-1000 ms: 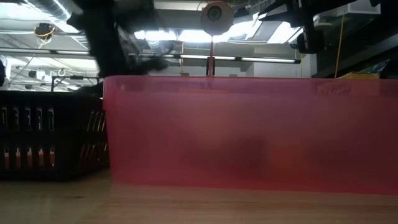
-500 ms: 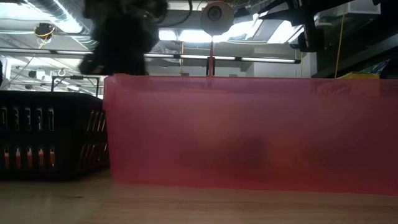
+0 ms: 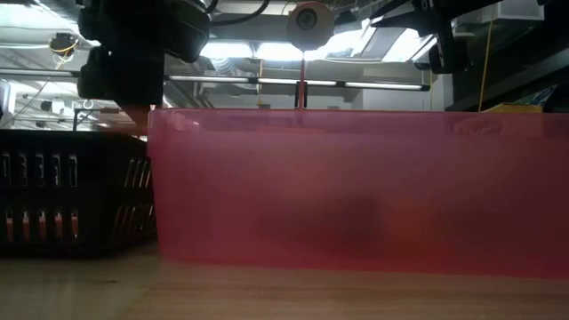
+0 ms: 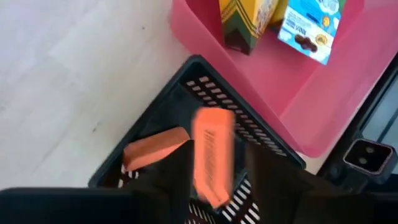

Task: Pick & Place School Supplies
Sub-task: Put the orange eraser into the black bin

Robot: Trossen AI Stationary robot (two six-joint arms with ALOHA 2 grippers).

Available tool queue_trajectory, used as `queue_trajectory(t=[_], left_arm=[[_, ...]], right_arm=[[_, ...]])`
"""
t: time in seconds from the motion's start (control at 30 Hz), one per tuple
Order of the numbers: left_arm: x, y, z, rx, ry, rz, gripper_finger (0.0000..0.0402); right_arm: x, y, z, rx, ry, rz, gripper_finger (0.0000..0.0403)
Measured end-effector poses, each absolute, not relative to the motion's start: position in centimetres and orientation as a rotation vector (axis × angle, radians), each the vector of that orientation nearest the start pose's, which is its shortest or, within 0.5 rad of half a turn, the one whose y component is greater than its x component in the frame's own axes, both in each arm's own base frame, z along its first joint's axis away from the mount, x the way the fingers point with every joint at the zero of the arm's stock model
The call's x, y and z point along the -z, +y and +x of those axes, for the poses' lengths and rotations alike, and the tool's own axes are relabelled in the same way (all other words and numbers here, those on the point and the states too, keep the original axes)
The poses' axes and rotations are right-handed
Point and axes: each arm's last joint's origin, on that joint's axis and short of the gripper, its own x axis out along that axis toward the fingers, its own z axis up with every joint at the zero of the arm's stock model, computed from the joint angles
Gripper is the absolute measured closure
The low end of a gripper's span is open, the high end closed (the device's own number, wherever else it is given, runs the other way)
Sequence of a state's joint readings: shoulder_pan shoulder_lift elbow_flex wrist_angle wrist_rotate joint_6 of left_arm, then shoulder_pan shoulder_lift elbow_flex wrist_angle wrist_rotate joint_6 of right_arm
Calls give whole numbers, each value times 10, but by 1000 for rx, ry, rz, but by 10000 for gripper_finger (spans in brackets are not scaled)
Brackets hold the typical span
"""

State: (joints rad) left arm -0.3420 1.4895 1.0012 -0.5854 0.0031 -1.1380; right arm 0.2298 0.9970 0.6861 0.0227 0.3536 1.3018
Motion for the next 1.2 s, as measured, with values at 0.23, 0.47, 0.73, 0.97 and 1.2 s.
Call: queue_trajectory(t=[0.23,0.47,0.73,0.97,1.2], left_arm=[[-220,-86,276,-383,1041,-790,200],[-217,-19,286,-765,861,-925,208],[-177,56,298,-981,913,-916,240],[-144,72,311,-977,1038,-860,208],[-141,75,323,-959,1037,-833,191]], right_arm=[[-280,40,216,287,151,1212,362],[-281,40,216,307,134,1209,362],[-281,40,216,306,135,1194,362],[-281,39,216,317,119,1185,362],[-281,39,216,318,124,1172,362]])
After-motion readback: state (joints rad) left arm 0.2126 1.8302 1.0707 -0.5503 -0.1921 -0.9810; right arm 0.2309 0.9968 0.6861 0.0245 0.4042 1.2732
